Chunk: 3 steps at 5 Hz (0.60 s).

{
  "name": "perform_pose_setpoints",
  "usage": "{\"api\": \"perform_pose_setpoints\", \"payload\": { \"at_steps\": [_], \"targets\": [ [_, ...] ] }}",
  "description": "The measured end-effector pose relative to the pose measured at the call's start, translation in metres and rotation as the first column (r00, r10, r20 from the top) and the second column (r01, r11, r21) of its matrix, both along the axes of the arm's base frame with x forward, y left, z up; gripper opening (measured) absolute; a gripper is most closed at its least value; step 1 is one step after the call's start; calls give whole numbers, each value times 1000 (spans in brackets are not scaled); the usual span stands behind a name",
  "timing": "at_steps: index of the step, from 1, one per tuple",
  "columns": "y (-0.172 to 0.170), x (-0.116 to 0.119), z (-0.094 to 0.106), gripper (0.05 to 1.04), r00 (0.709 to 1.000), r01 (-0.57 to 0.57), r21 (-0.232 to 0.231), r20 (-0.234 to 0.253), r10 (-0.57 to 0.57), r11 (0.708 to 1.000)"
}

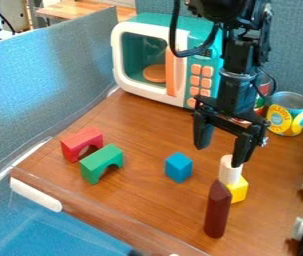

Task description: Put the blue cube on top of the cylinder

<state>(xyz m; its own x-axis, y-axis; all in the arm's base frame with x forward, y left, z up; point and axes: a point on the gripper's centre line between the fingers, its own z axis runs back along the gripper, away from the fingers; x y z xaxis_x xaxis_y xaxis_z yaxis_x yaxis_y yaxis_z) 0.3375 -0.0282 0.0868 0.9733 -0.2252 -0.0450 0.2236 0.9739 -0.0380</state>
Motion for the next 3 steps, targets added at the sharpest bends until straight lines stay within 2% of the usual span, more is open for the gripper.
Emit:
{"api": "perform_pose_setpoints", "payload": {
  "at_steps": [1, 3],
  "targets": [
    [0, -1, -9, 1001, 1000, 3, 2, -29, -3, 1000],
    [32, -9, -9, 1001, 994, -72, -37, -90, 69, 997]
  ]
}}
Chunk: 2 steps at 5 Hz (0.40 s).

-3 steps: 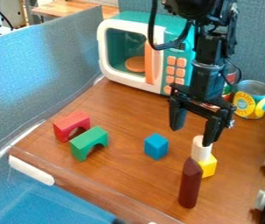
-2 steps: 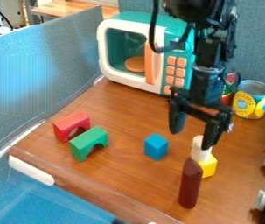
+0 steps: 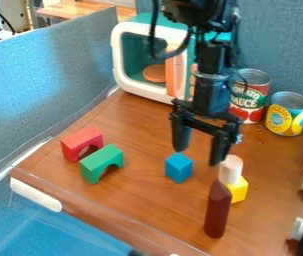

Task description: Put the blue cube on top of the cylinder

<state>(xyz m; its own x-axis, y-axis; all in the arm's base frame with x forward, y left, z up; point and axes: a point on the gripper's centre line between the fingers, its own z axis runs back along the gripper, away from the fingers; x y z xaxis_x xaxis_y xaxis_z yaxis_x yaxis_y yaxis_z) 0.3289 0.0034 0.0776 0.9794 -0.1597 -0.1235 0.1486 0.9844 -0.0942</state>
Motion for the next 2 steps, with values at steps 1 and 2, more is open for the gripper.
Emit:
{"api": "perform_pose_setpoints", "payload": {
  "at_steps": [1, 2],
  "targets": [
    [11, -2, 1, 1001, 1000, -17, -5, -11, 17, 1000],
    [17, 0, 1, 1001, 1000, -1, 19, -7, 2, 1000]
  ]
}}
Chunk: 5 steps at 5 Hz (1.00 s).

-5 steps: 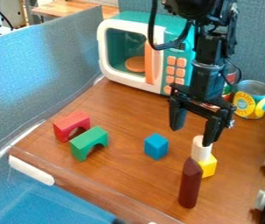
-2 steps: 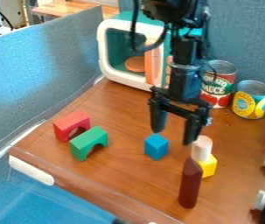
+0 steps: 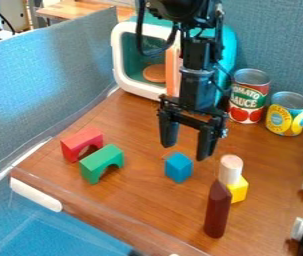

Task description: Put the blue cube on top of the cylinder

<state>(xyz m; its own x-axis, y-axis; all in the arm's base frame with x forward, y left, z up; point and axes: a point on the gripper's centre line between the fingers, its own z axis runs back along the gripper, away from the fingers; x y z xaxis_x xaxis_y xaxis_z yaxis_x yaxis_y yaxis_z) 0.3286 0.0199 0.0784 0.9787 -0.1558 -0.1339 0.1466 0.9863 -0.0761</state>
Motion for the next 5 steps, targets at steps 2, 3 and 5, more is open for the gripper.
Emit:
{"api": "perform_pose_setpoints", "payload": {
  "at_steps": [2, 3, 5],
  "targets": [
    [4, 14, -22, 1001, 998, 59, 107, -8, -58, 993],
    [9, 18, -35, 1001, 998, 52, 107, -29, -49, 993],
    [23, 17, -42, 1001, 999, -18, 75, -39, 21, 997]
  ]
}}
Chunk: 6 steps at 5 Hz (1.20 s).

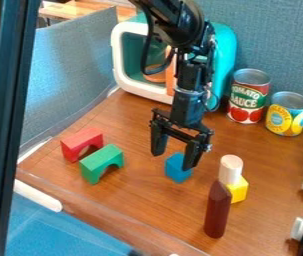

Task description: Put the blue cube on top of the cylinder

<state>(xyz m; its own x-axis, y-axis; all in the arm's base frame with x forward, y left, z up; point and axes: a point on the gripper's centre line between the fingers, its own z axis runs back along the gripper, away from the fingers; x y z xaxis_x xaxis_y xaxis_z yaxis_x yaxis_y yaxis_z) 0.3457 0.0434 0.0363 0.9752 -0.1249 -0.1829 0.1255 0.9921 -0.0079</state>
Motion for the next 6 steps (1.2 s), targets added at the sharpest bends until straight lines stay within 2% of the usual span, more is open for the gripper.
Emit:
{"api": "perform_pose_setpoints", "payload": {
  "at_steps": [2, 3, 4, 5, 6],
  "targets": [
    [3, -3, -24, 1001, 999, 3, -12, -46, -4, 1000],
    [3, -1, -25, 960, 999, 4, -18, -34, -4, 1000],
    [4, 0, -26, 682, 1000, -14, -31, -16, 13, 999],
    [4, -3, -24, 611, 1000, -30, -27, -8, 30, 999],
    [1, -4, 7, 611, 996, -42, -8, 80, 43, 999]
  ]
}}
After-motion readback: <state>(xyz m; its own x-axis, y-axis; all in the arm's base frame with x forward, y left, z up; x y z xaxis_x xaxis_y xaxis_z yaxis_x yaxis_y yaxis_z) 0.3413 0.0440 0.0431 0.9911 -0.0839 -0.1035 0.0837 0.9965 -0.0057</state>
